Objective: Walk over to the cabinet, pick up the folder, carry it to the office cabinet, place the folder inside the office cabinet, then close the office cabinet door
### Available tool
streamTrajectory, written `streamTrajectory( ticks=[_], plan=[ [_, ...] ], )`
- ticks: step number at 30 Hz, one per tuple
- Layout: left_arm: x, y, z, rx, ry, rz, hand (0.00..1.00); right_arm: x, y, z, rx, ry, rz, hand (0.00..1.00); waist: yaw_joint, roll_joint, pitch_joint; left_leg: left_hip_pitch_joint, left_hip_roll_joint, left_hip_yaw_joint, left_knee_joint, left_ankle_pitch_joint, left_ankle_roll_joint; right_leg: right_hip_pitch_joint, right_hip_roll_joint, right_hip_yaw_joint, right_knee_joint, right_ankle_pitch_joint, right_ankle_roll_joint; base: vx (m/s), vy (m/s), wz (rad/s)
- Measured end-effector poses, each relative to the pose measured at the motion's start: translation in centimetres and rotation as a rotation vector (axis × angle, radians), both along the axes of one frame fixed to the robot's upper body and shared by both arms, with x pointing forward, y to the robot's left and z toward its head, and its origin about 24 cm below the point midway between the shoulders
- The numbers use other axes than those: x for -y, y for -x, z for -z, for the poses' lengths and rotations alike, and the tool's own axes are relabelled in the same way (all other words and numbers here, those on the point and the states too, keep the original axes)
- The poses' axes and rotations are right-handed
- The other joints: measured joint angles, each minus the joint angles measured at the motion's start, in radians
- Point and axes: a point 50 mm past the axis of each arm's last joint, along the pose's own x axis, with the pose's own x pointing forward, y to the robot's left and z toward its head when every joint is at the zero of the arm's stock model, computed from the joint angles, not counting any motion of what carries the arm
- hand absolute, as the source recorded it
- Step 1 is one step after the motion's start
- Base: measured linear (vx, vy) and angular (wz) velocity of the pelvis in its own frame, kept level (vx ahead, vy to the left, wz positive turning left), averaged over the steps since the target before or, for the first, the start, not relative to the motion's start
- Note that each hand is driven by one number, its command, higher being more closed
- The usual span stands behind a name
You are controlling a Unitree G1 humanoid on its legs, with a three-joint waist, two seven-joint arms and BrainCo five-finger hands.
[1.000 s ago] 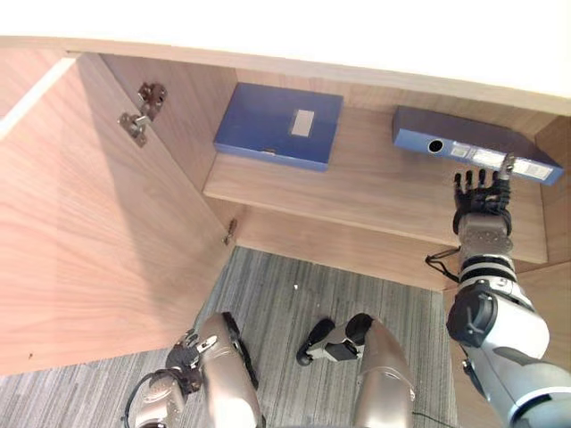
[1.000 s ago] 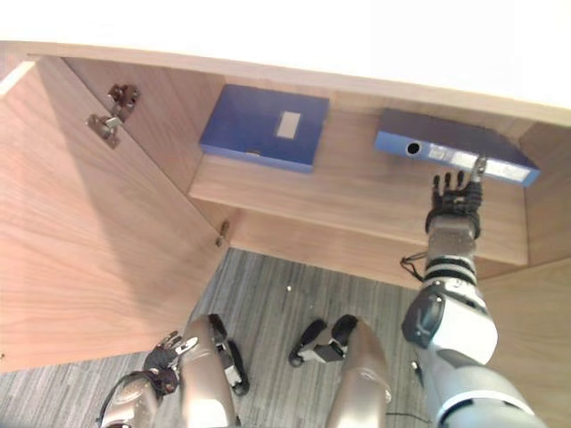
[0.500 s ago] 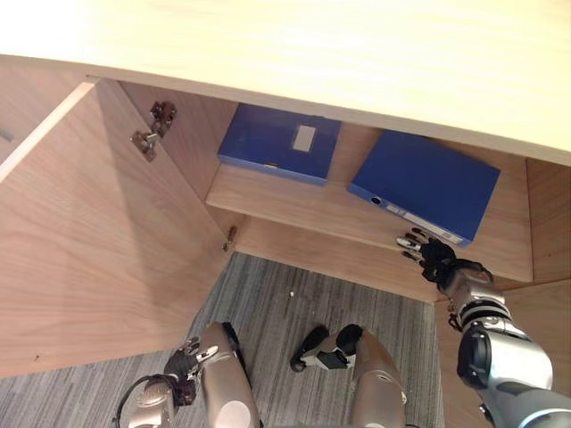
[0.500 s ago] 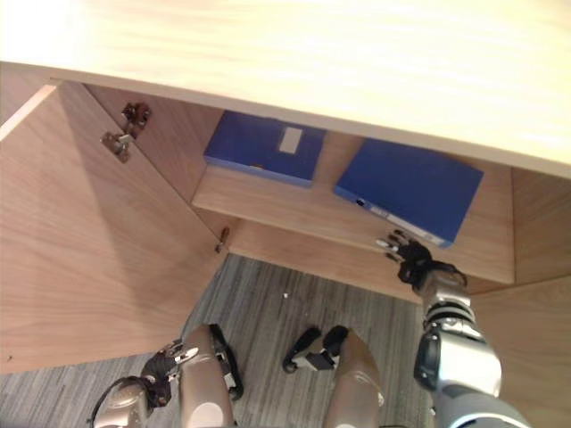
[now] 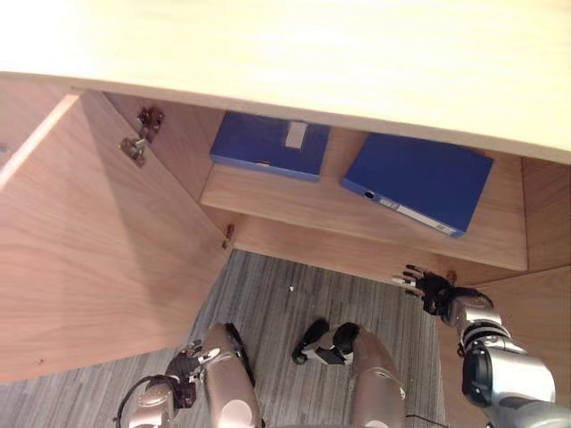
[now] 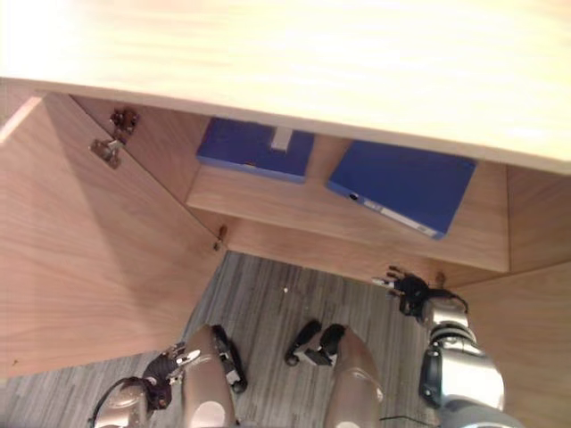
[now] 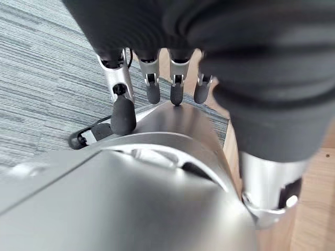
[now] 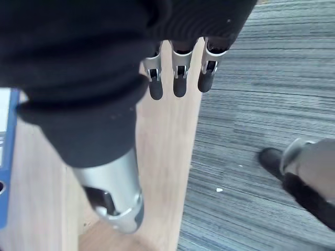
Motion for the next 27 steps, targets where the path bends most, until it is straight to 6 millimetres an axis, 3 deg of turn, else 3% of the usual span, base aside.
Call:
streamTrajectory(
  ticks=[3,7,10,12,14,18,20,27],
  plan=[
    [1.0,0.9,0.8,-0.047,0.012,0.035,0.00,-0.1,1.4,1.4,-0.080,0.057,-0.052,0.00,-0.019,0.009,-0.005,0.162,-0.073,0.074,-0.244,0.072,0.021,0.139,0.053,0.002,-0.264,0.128,0.031,-0.03,0.047,-0.01],
    [2.2,1.7,1.5,-0.083,0.025,0.046,0.00,0.1,4.0,3.4,-0.189,0.120,-0.102,0.00,-0.051,0.020,-0.057,0.365,-0.190,0.147,-0.567,0.175,0.000,0.315,0.110,0.016,-0.599,0.290,0.098,0.01,0.025,-0.07],
    [3.3,2.4,2.0,-0.108,0.042,0.037,0.00,0.4,6.3,4.9,-0.232,0.143,-0.074,0.00,-0.070,0.019,-0.113,0.468,-0.246,0.179,-0.725,0.255,-0.011,0.390,0.128,0.028,-0.720,0.347,0.115,0.07,0.083,-0.10],
    [4.2,2.8,2.4,-0.134,0.054,0.032,0.00,-0.2,7.5,5.8,-0.231,0.144,-0.060,0.00,-0.080,0.014,-0.149,0.515,-0.276,0.184,-0.814,0.309,-0.023,0.426,0.143,0.040,-0.788,0.382,0.122,0.11,0.109,-0.20],
    [5.4,3.0,2.8,-0.159,0.052,0.062,0.00,-1.7,9.0,7.2,-0.219,0.073,-0.016,0.00,-0.111,0.008,-0.191,0.570,-0.313,0.198,-0.927,0.370,-0.033,0.459,0.156,0.049,-0.863,0.422,0.131,0.12,0.088,-0.10],
    [6.0,2.1,2.7,-0.146,0.020,0.107,0.00,-5.0,11.0,9.0,-0.204,-0.060,0.045,0.00,-0.121,0.005,-0.220,0.616,-0.336,0.258,-0.958,0.369,-0.036,0.495,0.175,0.106,-0.952,0.485,0.136,0.10,0.063,-0.41],
    [6.0,2.0,2.8,-0.158,-0.009,0.120,0.00,-7.0,12.8,10.2,-0.195,-0.164,0.157,0.00,-0.137,0.000,-0.218,0.676,-0.338,0.307,-0.958,0.347,-0.042,0.532,0.186,0.153,-0.960,0.498,0.133,0.10,0.105,-0.56],
    [6.4,1.9,2.9,-0.165,-0.065,0.152,0.00,-9.6,20.1,12.7,-0.282,-0.267,0.475,0.00,-0.202,-0.024,-0.237,0.805,-0.337,0.454,-0.950,0.295,-0.065,0.582,0.221,0.302,-0.954,0.501,0.138,0.03,0.114,-0.67]
  ],
)
